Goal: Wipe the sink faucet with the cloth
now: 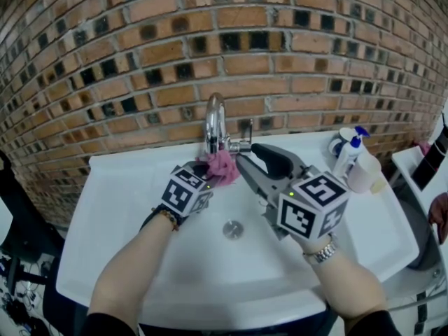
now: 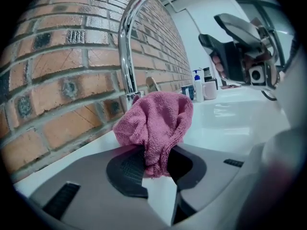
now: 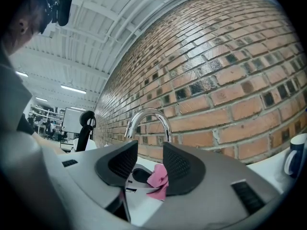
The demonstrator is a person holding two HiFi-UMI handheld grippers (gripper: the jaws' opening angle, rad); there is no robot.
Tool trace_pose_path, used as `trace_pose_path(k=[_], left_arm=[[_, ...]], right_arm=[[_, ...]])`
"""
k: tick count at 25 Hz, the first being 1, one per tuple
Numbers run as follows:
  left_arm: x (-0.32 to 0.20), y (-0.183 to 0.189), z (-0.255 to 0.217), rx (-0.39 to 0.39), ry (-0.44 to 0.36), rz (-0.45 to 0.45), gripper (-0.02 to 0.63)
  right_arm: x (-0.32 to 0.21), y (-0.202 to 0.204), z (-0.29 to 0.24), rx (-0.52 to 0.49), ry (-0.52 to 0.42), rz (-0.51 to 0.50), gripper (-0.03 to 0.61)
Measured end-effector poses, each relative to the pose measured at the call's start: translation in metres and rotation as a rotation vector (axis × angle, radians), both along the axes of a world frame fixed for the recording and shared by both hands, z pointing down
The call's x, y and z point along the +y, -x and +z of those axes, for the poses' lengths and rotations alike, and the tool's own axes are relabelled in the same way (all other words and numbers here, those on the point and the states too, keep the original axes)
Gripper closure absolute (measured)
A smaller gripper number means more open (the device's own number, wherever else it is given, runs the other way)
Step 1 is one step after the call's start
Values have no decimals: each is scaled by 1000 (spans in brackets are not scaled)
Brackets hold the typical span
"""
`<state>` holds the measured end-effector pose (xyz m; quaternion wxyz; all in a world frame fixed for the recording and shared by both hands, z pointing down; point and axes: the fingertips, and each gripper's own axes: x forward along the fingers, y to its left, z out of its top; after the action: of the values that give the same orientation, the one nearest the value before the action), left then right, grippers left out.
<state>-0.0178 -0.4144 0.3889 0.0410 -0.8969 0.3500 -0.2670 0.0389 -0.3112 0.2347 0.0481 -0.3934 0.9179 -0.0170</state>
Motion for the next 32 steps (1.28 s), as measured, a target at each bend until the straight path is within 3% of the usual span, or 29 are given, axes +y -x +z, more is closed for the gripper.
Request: trace_pose_path(k=[6,13,32], left_arm=[[2,0,2,5,25,-8,526],[16,9,-14,93,-1,-35,526],[135,34,-84,239,-78,-27,525]], right_arm=[[1,-2,0,5,-3,15,402],[2,-4,4,14,-6,24,402],[58,5,-9,153,-41,112,433]])
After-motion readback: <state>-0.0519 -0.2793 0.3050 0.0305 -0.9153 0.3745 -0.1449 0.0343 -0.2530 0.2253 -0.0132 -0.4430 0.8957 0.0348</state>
